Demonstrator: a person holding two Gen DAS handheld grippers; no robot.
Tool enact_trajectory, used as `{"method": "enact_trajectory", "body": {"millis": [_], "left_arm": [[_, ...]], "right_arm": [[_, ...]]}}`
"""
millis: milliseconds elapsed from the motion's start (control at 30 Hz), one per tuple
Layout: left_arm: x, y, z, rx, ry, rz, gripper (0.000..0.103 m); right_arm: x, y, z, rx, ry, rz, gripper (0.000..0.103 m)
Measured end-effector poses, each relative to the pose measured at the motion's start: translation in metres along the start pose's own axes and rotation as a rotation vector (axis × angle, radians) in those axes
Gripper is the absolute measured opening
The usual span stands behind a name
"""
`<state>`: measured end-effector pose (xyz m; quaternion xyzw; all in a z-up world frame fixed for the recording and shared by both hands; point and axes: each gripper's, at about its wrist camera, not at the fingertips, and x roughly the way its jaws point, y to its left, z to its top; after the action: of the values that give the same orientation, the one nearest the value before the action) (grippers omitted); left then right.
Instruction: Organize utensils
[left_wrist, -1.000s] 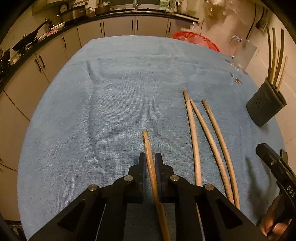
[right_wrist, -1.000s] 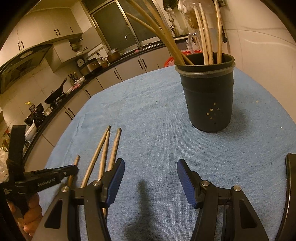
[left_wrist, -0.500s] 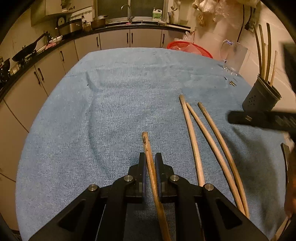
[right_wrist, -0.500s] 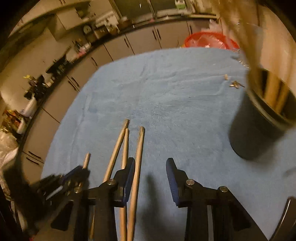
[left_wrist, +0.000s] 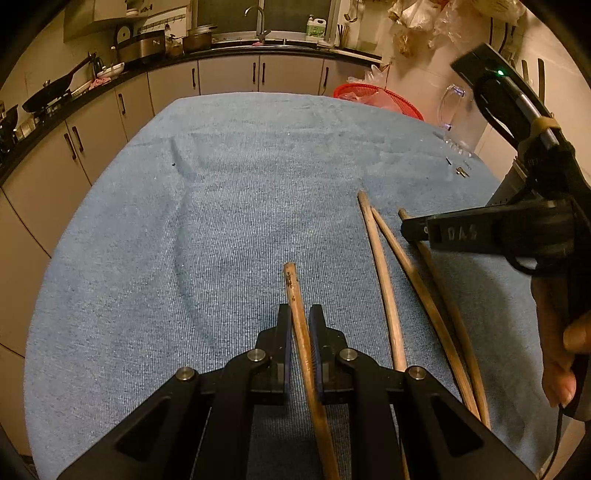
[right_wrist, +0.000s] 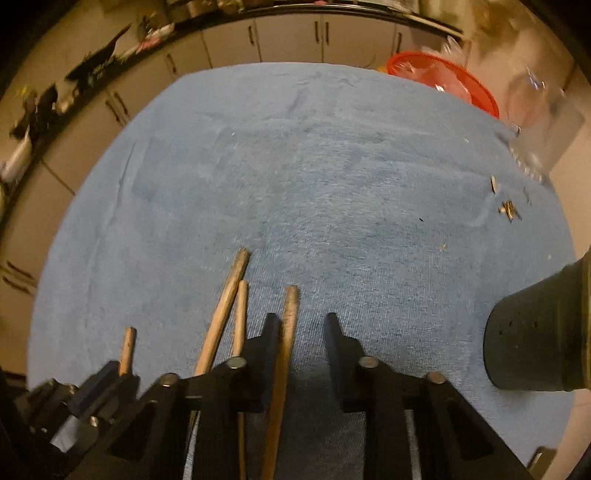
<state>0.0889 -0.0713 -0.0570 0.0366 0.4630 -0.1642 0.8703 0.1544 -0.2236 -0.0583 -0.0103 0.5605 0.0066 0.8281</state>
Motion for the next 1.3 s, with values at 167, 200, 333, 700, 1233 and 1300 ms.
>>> {"method": "enact_trajectory", "body": {"millis": [167, 200, 333, 700, 1233, 1300], "left_arm": [[0.002, -0.005, 0.0, 0.007, -0.003, 0.009, 0.01], [0.003, -0.005, 0.001, 0.005, -0.003, 0.008, 0.009], [0.003, -0.004, 0.002, -0.005, -0.002, 0.001, 0.009], [0.001, -0.003, 0.002, -0.015, -0.004, 0.003, 0.009], [-0.043, 0.006, 0.014, -0.064, -0.055, -0.035, 0.008], [-0.053, 0.011, 0.017, -0.075, -0.071, -0.041, 0.008]], "right_arm": [[-0.004, 0.0, -0.007, 0.042, -0.015, 0.041, 0.007], [-0.007, -0.006, -0.009, 0.056, -0.022, 0.051, 0.007], [-0.027, -0.024, -0.028, 0.106, -0.093, 0.12, 0.007], [-0.087, -0.023, -0.046, 0.114, -0.272, 0.172, 0.007], [-0.132, -0.035, -0.064, 0.156, -0.379, 0.195, 0.007], [-0.137, -0.036, -0.068, 0.158, -0.392, 0.2, 0.007]]}}
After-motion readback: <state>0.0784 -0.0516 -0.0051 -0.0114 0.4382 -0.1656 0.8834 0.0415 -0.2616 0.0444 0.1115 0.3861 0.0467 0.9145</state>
